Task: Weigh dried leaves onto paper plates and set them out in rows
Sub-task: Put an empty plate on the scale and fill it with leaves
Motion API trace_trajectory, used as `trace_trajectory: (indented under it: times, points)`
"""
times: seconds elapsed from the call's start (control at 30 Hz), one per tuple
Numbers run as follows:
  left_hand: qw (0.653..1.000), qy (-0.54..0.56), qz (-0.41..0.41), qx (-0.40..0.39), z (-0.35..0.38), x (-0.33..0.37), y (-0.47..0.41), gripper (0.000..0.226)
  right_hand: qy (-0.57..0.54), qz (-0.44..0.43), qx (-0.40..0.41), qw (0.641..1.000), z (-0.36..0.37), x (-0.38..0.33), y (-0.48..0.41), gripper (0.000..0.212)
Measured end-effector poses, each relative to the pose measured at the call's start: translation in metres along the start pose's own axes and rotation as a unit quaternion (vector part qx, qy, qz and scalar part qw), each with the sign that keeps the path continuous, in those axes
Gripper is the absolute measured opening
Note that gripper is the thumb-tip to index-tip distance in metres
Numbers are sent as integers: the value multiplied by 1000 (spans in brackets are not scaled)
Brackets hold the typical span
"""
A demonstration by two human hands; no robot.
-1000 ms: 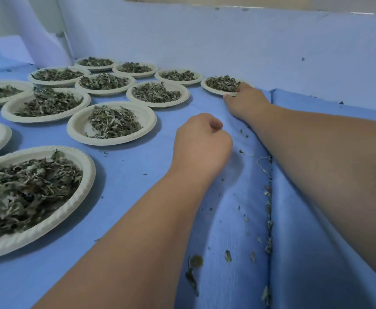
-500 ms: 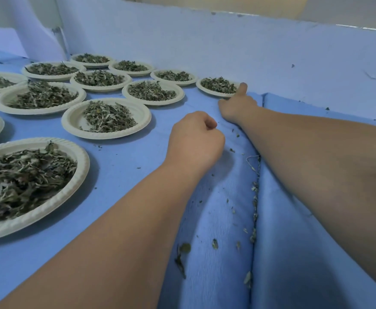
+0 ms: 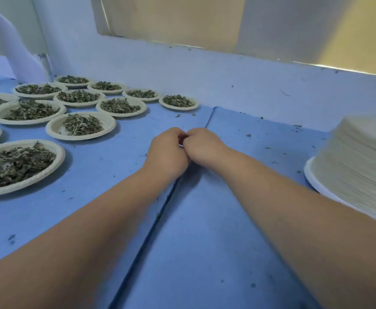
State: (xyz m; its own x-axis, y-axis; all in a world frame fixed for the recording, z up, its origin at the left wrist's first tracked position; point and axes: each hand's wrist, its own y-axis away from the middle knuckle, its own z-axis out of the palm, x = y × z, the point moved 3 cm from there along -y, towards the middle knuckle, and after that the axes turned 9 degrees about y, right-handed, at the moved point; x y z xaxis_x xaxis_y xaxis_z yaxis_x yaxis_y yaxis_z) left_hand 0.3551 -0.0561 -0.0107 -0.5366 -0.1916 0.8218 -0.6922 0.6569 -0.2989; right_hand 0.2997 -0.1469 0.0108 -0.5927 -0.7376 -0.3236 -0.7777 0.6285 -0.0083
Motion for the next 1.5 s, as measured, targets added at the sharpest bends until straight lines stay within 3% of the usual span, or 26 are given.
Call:
trace_trajectory:
  times: [0.13,0.27,0.47,0.63,0.83,1.0,1.27,1.5]
  points:
    - [996,76,51,-12,27,59,58,29,-156,19,101,982,-27,45,98,35]
    - [989,102,102,-20,54,116,106,30,-215,-4,156,964,-60,92,200,29]
    - [981,54,183,-31,106,194,147,25,-213,9,233,949,-97,184,307,36]
    - [955,-64,287,-40,154,242,162,42,-97,91,278,951,-105,267,362,31]
    - [917,-245,306,-73,190,274,137,38,-119,149,353,916,-106,318,382,20]
    - [849,-385,350,-94,198,287,123,28,-106,119,334,929,-101,316,376,21]
    - [779,-454,418,-111,195,285,120,22,-86,158,336,924,-101,312,375,27]
    - [766,-474,424,-98,197,285,117,22,-81,147,340,925,-101,310,378,25]
